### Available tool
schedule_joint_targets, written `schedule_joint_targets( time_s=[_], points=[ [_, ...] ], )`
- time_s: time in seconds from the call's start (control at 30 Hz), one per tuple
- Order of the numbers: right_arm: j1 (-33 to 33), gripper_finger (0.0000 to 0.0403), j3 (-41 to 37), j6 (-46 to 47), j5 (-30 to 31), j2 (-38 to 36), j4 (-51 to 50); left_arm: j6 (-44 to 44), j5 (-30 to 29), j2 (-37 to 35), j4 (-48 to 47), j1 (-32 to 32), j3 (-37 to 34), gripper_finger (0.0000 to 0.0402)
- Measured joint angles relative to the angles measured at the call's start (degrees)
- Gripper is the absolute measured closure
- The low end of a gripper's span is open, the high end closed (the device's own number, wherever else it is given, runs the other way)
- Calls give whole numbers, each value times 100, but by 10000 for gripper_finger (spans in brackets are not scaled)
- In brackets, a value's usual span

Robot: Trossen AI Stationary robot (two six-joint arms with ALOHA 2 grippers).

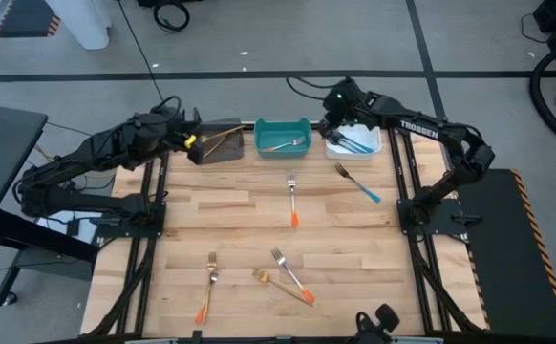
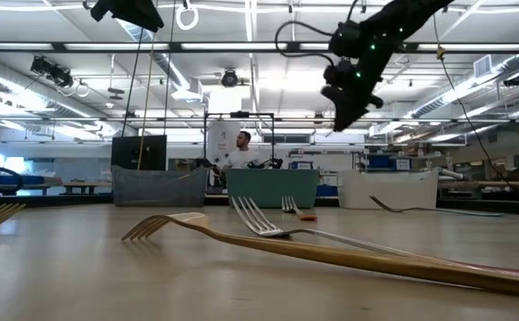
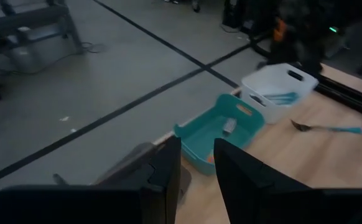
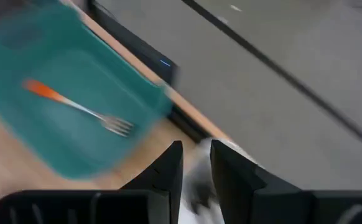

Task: Sort silverware by color (type)
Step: Put the orange fork into the blue bin

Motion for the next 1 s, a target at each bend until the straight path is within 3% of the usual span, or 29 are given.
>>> schedule_joint_targets(
  time_s=[0.13, 0.33, 0.57, 1.0],
  points=[
    [133, 312, 29, 560, -683, 0, 350, -6, 410, -8, -191, -142, 0, 296],
    [507, 312, 30, 1139, -960, 0, 382, -193, 489, -42, -676, -391, 0, 296],
    [1063, 312, 30, 1233, -961, 1, 490, -346, 488, -142, -980, -729, 0, 296],
    [1669, 312, 29, 2626, -963, 13, 715, -732, 487, -616, -1518, -1370, -2, 296]
  ],
)
